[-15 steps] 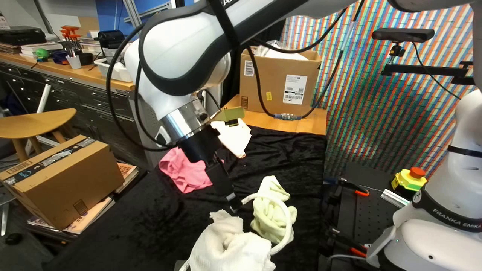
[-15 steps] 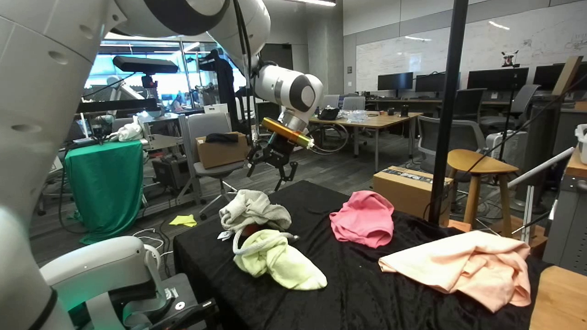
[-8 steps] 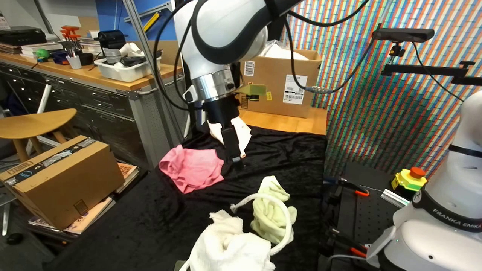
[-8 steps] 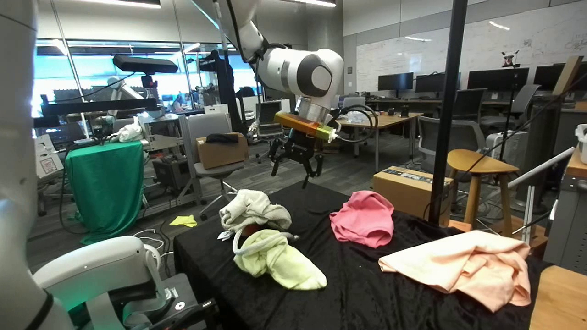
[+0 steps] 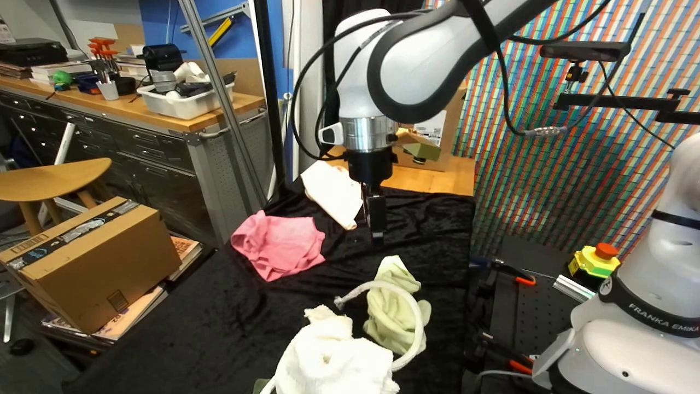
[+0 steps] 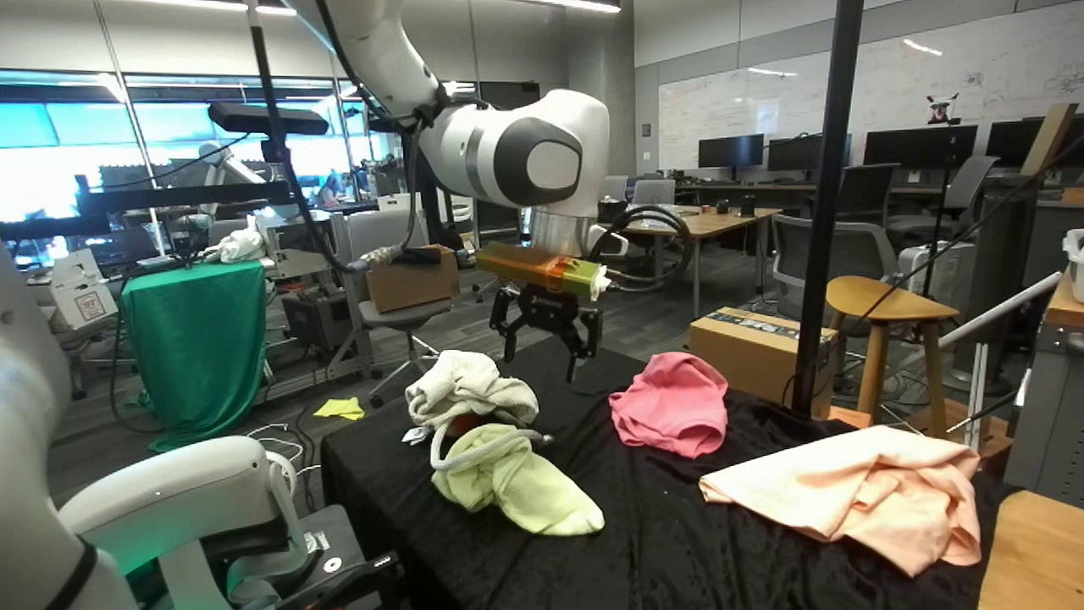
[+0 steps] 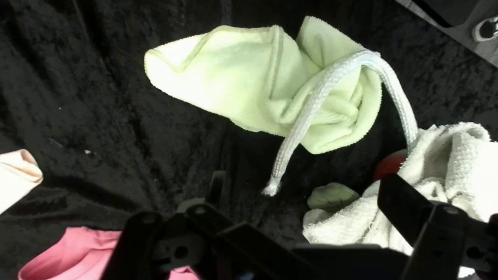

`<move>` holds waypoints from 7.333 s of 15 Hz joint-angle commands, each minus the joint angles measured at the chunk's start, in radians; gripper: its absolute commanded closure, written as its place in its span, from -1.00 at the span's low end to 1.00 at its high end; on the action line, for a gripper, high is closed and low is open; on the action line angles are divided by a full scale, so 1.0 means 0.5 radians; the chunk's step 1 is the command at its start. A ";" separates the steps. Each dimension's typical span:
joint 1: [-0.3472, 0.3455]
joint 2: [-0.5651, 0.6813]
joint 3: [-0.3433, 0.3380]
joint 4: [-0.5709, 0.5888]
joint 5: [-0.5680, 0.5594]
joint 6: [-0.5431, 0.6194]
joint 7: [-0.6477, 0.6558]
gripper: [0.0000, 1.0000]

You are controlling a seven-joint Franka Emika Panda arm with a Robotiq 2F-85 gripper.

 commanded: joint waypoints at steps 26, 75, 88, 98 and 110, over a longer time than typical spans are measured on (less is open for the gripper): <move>0.135 -0.096 0.066 -0.907 -0.830 1.406 1.363 -1.00; 0.262 0.104 0.430 -0.442 0.133 1.274 0.346 0.86; 0.236 0.223 0.239 -0.324 0.008 1.086 0.461 -0.92; 0.226 0.039 0.171 -0.309 -0.060 1.104 0.559 -1.00; 0.106 0.401 -0.080 0.660 -0.359 0.310 0.655 -1.00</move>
